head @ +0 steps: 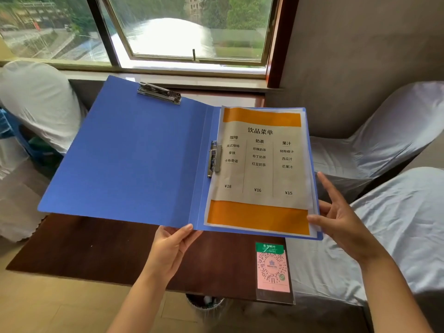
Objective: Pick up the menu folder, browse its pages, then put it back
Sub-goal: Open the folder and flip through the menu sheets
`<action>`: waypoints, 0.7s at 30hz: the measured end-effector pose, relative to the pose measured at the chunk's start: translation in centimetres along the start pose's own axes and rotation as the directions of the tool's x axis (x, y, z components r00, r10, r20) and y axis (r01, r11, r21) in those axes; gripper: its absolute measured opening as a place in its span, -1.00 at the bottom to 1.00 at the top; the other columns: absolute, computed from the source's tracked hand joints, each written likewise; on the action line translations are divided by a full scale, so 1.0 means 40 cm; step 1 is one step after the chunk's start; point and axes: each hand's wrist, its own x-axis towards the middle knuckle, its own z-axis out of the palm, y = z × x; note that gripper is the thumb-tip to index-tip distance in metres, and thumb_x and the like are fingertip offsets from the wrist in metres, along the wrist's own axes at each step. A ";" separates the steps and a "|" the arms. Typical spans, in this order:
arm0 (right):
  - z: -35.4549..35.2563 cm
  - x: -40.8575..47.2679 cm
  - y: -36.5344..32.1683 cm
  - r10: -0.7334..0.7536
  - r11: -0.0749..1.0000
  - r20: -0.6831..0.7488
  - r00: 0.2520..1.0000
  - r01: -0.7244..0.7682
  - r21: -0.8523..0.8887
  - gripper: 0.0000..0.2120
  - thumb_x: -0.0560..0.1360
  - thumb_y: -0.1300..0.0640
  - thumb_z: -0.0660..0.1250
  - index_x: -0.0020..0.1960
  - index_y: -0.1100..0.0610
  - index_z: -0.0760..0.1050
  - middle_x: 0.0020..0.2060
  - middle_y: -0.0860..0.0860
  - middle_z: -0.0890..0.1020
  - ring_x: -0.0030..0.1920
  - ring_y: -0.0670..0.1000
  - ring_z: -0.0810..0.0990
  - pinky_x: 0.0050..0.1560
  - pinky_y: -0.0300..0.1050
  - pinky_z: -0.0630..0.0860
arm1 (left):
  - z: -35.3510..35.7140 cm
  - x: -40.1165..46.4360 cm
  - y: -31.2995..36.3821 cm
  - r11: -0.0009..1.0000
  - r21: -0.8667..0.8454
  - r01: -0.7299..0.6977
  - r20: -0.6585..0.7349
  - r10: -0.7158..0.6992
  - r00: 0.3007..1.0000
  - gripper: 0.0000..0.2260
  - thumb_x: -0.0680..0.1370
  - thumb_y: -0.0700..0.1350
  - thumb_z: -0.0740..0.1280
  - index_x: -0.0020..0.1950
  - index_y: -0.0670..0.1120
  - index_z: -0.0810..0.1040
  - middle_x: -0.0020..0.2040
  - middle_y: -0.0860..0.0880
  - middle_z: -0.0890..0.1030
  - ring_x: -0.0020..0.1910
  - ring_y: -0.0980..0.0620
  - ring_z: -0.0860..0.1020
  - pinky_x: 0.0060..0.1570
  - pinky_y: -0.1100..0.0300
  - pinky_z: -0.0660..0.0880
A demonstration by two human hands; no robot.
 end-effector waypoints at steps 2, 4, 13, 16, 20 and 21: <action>0.011 0.002 -0.003 -0.035 0.999 -0.036 0.999 0.034 -0.028 -0.20 0.34 0.22 0.38 0.40 -0.29 0.12 0.21 0.09 0.57 0.14 0.13 0.60 -0.01 0.26 0.57 | -0.002 0.000 -0.002 1.000 -0.016 0.002 -0.003 -0.002 1.000 -0.66 0.36 -0.33 0.34 0.14 -0.23 0.48 -0.04 -0.19 0.59 -0.15 -0.07 0.67 -0.23 0.12 0.64; 0.023 0.006 -0.004 -0.070 0.997 -0.092 0.993 0.066 -0.048 -0.24 0.33 0.20 0.37 0.40 -0.24 0.16 0.15 0.10 0.61 0.10 0.10 0.62 -0.02 0.19 0.60 | -0.006 0.001 -0.003 0.999 -0.032 -0.003 0.004 0.003 1.000 -0.67 0.37 -0.33 0.33 0.12 -0.19 0.51 -0.06 -0.18 0.59 -0.17 -0.07 0.68 -0.23 0.11 0.64; 0.076 0.014 -0.035 -0.146 0.968 -0.358 0.922 0.058 -0.245 -0.95 0.43 0.18 0.36 -0.11 0.10 0.58 0.09 0.10 0.58 0.08 0.15 0.59 0.05 0.14 0.58 | -0.009 -0.009 -0.002 0.997 -0.072 -0.026 0.029 0.028 0.999 -0.74 0.38 -0.32 0.33 -0.11 -0.01 0.68 -0.23 -0.04 0.69 -0.20 -0.02 0.68 -0.26 0.13 0.63; 0.106 0.005 -0.095 -0.272 0.885 -0.415 0.868 0.056 -0.462 -0.94 0.43 0.15 0.37 -0.13 0.14 0.54 0.20 0.10 0.48 0.17 0.19 0.50 0.06 0.20 0.55 | -0.012 -0.009 -0.005 0.996 -0.081 -0.043 0.018 0.045 0.999 -0.71 0.46 -0.36 0.28 -0.12 0.00 0.67 -0.25 -0.02 0.69 -0.21 0.00 0.68 -0.26 0.13 0.63; 0.238 -0.014 -0.204 -0.328 0.935 0.008 0.945 0.325 -0.143 -0.93 0.42 0.02 0.32 -0.18 -0.13 0.56 -0.04 -0.19 0.67 0.02 -0.03 0.64 -0.13 -0.23 0.60 | -0.007 -0.012 -0.015 0.996 -0.082 -0.040 0.008 0.041 0.999 -0.65 0.51 -0.39 0.22 -0.10 0.02 0.67 -0.22 -0.01 0.70 -0.18 -0.01 0.68 -0.25 0.13 0.64; 0.272 -0.009 -0.213 -0.349 0.926 0.091 0.933 0.358 -0.115 -0.88 0.47 0.03 0.26 -0.11 -0.15 0.56 0.02 -0.20 0.65 0.09 -0.07 0.61 -0.03 -0.18 0.58 | -0.003 -0.014 -0.017 0.995 -0.093 -0.039 0.011 0.040 0.999 -0.67 0.50 -0.39 0.23 -0.05 0.01 0.65 -0.19 -0.02 0.70 -0.16 -0.02 0.68 -0.25 0.12 0.64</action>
